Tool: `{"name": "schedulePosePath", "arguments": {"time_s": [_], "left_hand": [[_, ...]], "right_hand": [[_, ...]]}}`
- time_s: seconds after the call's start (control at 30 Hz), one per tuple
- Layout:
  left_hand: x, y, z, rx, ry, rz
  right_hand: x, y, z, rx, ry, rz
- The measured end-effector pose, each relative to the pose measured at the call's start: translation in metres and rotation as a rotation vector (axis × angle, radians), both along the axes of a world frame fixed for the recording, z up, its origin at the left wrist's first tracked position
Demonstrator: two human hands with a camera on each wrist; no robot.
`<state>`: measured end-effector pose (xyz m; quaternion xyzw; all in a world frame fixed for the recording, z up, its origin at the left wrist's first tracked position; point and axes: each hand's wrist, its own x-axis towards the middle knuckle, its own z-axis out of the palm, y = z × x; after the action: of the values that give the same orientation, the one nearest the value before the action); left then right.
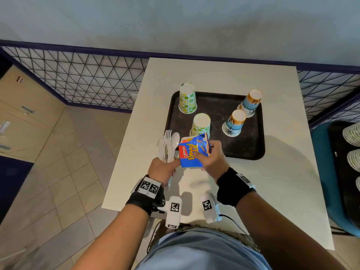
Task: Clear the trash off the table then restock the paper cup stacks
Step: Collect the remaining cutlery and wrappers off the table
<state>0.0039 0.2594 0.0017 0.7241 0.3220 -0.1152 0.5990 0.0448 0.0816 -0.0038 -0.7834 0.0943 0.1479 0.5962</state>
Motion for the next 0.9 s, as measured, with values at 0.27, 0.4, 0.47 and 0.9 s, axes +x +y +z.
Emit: {"name": "schedulePosePath", "arguments": {"time_s": [0.27, 0.4, 0.47, 0.9], "left_hand": [[-0.007, 0.009, 0.001, -0.139, -0.024, 0.026], [-0.008, 0.016, 0.006, -0.235, -0.019, 0.108], [-0.007, 0.017, 0.009, -0.310, -0.021, 0.126], [0.007, 0.005, 0.032, -0.592, -0.195, 0.022]], "right_hand": [[0.005, -0.015, -0.001, 0.167, 0.172, -0.093], [0.006, -0.019, 0.010, 0.329, 0.198, -0.157], [0.007, -0.016, 0.016, 0.376, 0.186, -0.114], [0.000, 0.052, 0.024, 0.413, 0.003, 0.059]]}}
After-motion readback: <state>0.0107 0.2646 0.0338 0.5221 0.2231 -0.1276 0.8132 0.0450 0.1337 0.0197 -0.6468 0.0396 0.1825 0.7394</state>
